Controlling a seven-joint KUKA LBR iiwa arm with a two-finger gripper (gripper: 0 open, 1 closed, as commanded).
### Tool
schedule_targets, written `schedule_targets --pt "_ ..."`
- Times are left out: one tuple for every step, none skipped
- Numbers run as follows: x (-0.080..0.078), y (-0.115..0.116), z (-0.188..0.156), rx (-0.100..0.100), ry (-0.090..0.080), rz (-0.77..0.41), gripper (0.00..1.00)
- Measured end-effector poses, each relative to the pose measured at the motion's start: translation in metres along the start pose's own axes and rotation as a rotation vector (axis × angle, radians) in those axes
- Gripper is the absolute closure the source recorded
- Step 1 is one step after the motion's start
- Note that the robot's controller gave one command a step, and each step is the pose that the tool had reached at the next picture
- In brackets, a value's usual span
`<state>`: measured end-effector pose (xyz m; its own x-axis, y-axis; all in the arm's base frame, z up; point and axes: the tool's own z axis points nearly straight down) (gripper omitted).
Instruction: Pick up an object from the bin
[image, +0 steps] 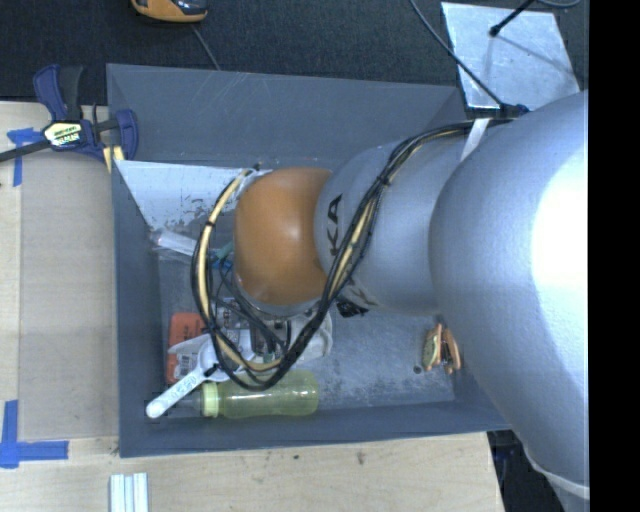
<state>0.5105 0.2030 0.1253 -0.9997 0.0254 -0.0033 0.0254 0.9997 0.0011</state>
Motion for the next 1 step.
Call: schedule_targets --pt "0.0127 0.0074 -0.0085 0.002 -0.001 -0.040 1.00"
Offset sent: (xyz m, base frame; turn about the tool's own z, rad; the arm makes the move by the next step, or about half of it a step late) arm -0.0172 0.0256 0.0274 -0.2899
